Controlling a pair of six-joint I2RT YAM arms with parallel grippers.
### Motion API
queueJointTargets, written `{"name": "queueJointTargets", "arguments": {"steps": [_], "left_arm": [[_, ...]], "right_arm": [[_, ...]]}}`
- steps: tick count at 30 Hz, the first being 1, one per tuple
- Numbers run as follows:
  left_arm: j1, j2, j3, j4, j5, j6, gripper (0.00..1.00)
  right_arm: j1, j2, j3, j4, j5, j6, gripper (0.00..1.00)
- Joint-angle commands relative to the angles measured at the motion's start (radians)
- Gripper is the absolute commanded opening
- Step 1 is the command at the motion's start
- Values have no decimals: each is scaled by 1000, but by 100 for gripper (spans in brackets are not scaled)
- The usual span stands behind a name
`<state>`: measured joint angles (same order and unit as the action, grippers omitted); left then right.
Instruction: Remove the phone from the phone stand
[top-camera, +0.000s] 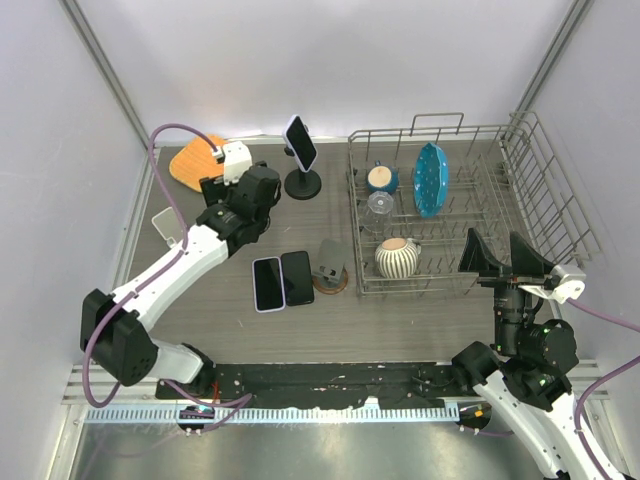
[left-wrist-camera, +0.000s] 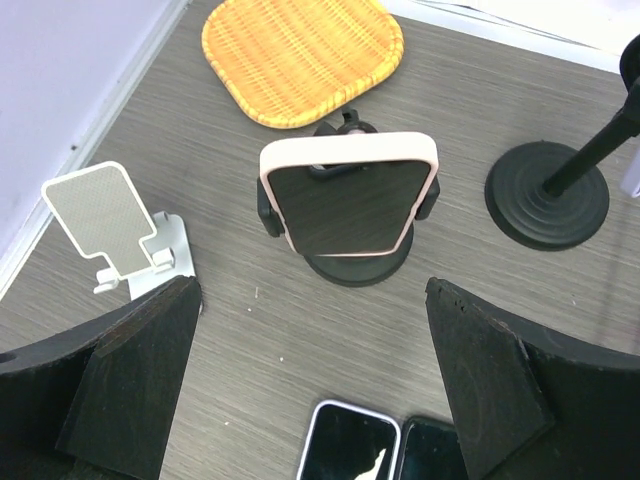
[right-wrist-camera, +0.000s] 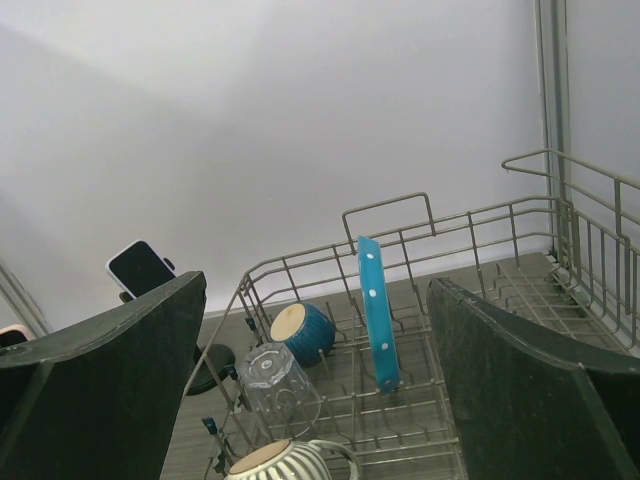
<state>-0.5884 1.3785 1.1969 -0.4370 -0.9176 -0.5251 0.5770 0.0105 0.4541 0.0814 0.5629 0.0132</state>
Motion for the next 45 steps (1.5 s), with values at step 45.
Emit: {"name": "queueJointTargets", "arguments": {"steps": [45], "left_arm": [[-68, -98, -83, 59, 996, 218, 100]], "right_arm": [[7, 714, 448, -402, -109, -77, 98]]}}
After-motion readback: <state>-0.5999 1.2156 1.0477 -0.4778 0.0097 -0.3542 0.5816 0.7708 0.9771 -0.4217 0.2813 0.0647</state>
